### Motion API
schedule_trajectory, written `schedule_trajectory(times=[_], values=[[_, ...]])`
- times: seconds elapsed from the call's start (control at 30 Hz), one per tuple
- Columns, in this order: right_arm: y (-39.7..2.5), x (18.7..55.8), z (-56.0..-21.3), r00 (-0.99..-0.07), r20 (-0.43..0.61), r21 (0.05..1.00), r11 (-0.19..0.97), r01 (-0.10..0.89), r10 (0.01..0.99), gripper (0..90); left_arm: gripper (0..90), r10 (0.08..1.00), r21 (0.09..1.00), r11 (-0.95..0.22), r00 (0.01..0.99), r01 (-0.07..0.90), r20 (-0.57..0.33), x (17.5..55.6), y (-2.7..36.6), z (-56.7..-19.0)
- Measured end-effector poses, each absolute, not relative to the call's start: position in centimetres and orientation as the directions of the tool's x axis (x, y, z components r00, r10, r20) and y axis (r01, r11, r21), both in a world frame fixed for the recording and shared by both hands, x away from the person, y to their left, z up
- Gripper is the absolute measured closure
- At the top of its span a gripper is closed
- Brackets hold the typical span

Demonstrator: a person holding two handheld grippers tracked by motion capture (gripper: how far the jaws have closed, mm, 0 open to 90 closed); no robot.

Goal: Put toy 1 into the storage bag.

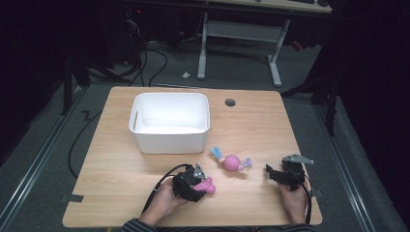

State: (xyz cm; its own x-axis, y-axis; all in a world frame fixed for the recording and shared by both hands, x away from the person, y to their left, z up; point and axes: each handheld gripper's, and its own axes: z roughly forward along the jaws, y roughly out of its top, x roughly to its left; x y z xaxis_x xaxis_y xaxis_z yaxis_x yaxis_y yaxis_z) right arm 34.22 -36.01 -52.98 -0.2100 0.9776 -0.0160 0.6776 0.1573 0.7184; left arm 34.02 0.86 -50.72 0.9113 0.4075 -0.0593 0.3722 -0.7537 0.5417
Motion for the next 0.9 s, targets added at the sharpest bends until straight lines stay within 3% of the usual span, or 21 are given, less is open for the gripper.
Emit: schedule_trajectory(times=[0.23, 0.9], values=[[-36.0, 34.2, -53.0, -0.213, -0.017, 0.719, 0.160, 0.676, 0.977, 27.6, 58.4, 0.412, 0.532, -0.757, 0.909, 0.378, -0.060, 34.1, 0.8, -50.6], [-36.0, 34.2, -53.0, -0.215, -0.016, 0.719, 0.161, 0.677, 0.976, 27.5, 59.2, 0.465, 0.604, -0.680, 0.882, 0.415, -0.082, 34.5, 2.5, -48.0]])
